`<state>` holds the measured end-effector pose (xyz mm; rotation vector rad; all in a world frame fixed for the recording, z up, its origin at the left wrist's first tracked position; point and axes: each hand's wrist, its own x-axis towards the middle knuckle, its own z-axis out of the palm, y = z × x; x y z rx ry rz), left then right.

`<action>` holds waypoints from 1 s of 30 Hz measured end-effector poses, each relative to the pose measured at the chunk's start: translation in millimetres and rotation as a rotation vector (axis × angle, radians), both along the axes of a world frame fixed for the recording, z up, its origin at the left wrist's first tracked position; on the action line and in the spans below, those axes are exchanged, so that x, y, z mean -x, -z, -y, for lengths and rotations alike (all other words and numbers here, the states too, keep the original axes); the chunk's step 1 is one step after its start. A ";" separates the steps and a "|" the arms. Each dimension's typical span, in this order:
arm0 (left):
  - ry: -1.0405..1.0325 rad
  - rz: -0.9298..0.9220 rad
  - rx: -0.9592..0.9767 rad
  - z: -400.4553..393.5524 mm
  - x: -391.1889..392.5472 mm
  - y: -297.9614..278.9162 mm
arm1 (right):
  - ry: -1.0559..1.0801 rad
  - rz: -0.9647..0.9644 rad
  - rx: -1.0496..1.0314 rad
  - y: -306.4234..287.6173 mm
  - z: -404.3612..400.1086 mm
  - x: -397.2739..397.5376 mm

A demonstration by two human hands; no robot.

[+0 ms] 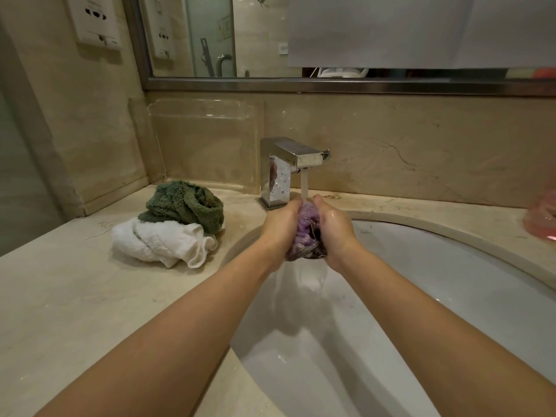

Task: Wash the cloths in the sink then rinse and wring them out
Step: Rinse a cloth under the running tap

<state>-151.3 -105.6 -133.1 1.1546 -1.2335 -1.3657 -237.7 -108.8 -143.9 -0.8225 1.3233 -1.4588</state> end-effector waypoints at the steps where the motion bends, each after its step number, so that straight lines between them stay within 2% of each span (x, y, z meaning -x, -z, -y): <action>1: -0.003 -0.012 0.013 0.6 0.5 -0.1 | 0.036 0.022 0.019 0.2 -0.9 -0.6; 5: -0.045 0.001 0.073 3.8 -0.9 1.5 | 0.200 0.134 0.058 -3.6 -7.6 -5.5; 11: -0.017 0.199 0.148 5.1 1.3 8.3 | 0.155 0.173 0.181 -7.7 -11.4 9.8; 17: 0.166 0.156 0.061 4.8 2.9 9.6 | 0.096 0.120 0.118 -4.5 -12.8 15.6; 19: 0.149 0.149 0.051 7.3 2.8 11.2 | 0.092 0.049 0.099 -5.5 -12.3 17.6; 21: 0.043 0.155 0.064 9.3 2.2 10.9 | 0.121 -0.078 0.090 -4.4 -12.8 17.8; 24: -0.109 0.012 0.031 7.0 -2.5 3.5 | 0.038 -0.068 -0.010 -1.2 -14.7 14.8; 28: -0.102 -0.349 -0.022 4.2 -9.1 -5.6 | -0.129 -0.142 -0.164 3.3 -20.8 15.8; 30: -0.083 -0.414 -0.040 4.0 -9.3 -7.0 | -0.161 -0.209 -0.150 6.0 -20.2 17.0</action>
